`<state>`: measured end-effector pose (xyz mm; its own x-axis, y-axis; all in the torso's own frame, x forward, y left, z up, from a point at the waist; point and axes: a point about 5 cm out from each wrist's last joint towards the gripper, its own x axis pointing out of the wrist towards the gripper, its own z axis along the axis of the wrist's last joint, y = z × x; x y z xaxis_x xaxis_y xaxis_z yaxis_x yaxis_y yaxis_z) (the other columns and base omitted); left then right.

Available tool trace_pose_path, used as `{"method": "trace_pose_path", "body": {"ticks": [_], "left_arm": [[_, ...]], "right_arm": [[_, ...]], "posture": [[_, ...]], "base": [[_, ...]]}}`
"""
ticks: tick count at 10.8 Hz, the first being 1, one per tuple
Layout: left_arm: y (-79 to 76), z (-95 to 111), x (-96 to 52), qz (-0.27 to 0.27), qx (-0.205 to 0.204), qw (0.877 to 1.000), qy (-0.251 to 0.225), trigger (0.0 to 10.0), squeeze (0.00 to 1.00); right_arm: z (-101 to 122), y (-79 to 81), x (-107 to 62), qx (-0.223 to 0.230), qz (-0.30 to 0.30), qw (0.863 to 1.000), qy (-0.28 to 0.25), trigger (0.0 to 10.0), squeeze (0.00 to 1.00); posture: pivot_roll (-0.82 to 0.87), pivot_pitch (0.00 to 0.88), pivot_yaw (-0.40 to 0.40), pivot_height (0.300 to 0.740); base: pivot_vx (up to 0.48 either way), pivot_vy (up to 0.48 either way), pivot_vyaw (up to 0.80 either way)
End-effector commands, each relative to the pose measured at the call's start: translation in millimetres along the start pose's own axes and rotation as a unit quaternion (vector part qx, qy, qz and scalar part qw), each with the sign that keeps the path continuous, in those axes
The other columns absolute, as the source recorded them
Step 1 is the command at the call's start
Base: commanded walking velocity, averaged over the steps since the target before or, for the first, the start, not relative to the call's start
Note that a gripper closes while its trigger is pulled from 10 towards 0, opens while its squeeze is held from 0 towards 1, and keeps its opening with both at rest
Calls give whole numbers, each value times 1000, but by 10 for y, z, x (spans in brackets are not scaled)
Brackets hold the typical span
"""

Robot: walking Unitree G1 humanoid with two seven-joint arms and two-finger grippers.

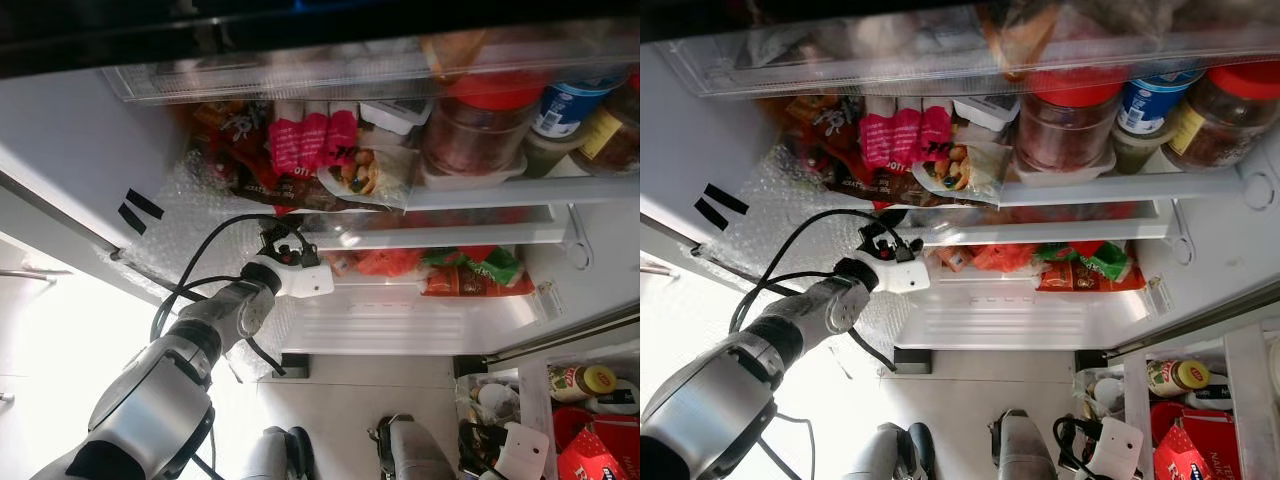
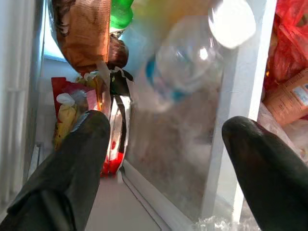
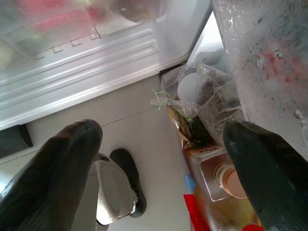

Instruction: Restocking fridge

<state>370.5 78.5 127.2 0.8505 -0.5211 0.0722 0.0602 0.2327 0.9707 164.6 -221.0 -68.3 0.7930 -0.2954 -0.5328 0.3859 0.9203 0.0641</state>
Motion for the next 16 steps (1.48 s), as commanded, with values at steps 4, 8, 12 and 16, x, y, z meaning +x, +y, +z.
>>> {"method": "trace_pose_path", "body": {"ticks": [4,8,12,16], "left_arm": [[-105,-44,-85,-30,-72,997,12,10000,0],[-608,-94,-473,-129,-404,904,60,10000,0],[-1117,-219,-1081,-268,-474,832,103,10000,0],[-1366,-368,-1418,-299,-493,788,216,10000,0]], "right_arm": [[-154,-11,-69,11,-14,999,37,10000,0],[-125,36,-31,14,-12,999,40,10000,0],[-115,81,1,9,-9,998,53,10000,0],[-142,68,0,3,-9,998,70,10000,0]], "posture": [[-145,306,126,697],[-110,272,142,697],[-77,239,148,697],[-70,216,142,697]], "base": [[0,0,0],[0,0,0],[0,0,0],[0,0,0]]}}
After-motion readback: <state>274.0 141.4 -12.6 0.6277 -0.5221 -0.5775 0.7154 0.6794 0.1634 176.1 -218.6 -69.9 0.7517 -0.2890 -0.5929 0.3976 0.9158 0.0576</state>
